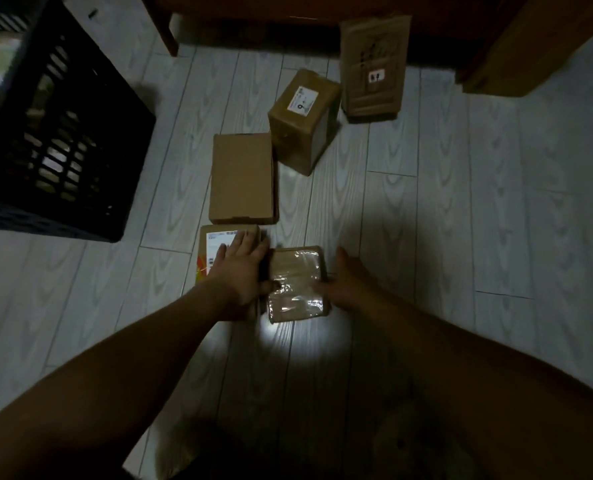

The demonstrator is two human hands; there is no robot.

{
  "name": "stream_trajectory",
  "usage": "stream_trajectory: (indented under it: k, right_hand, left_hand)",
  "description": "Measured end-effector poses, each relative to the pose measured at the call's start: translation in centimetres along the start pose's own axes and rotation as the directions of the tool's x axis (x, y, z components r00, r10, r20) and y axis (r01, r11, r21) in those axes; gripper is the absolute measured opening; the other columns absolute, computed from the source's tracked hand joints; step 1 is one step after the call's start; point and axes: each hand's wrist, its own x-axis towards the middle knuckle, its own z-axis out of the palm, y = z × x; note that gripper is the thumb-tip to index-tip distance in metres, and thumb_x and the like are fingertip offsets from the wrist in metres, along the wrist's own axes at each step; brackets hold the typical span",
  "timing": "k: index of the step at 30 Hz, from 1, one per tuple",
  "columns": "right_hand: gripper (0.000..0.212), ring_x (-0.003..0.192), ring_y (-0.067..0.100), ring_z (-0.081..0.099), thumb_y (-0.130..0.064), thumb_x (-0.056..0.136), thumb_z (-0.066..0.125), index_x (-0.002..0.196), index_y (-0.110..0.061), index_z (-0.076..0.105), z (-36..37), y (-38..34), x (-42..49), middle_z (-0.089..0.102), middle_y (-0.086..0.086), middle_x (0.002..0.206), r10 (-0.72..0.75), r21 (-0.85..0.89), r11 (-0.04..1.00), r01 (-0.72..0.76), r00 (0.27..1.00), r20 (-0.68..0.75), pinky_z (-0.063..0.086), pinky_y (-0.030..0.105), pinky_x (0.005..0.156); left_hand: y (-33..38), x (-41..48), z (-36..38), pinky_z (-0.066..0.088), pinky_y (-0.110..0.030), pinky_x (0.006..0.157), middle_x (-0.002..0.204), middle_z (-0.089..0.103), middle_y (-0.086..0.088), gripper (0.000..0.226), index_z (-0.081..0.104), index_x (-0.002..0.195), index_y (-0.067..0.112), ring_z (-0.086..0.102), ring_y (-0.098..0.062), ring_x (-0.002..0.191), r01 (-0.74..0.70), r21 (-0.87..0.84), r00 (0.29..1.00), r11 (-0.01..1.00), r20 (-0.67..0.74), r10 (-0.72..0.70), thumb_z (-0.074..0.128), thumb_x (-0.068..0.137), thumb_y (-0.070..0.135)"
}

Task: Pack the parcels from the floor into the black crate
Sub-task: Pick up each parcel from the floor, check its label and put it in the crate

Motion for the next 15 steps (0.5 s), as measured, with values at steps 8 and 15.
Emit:
stream_trajectory:
  k: [8,15]
  right_hand:
    - [0.084,0.133,0.032,0.039,-0.044,0.087,0.062,0.150,-0.011,0.016,1.7,0.0,2.0,0.034,0.015,0.150,-0.001,0.028,1.000,0.002,1.000,-0.004,0.036,0.036,0.103]
    - [0.028,0.107,0.029,0.060,-0.022,0.096,0.050,0.119,-0.008,0.060,2.7,-0.5,2.0,0.062,0.016,0.121,0.006,0.228,0.974,-0.014,0.999,0.035,0.042,0.027,0.080]
  left_hand:
    - [0.6,2.9,1.0,-0.002,-0.054,0.114,0.158,-0.010,-0.009,0.086,0.008,0.150,0.020,-0.018,-0.031,0.143,-0.029,0.130,0.999,0.991,-0.032,0.033,0.054,0.085,0.052]
    - [0.0,2.4,2.4,-0.006,-0.054,0.114,0.159,-0.005,-0.008,0.074,0.029,0.144,0.025,-0.017,-0.033,0.143,-0.006,0.098,0.993,0.995,-0.114,0.018,0.062,0.081,0.047]
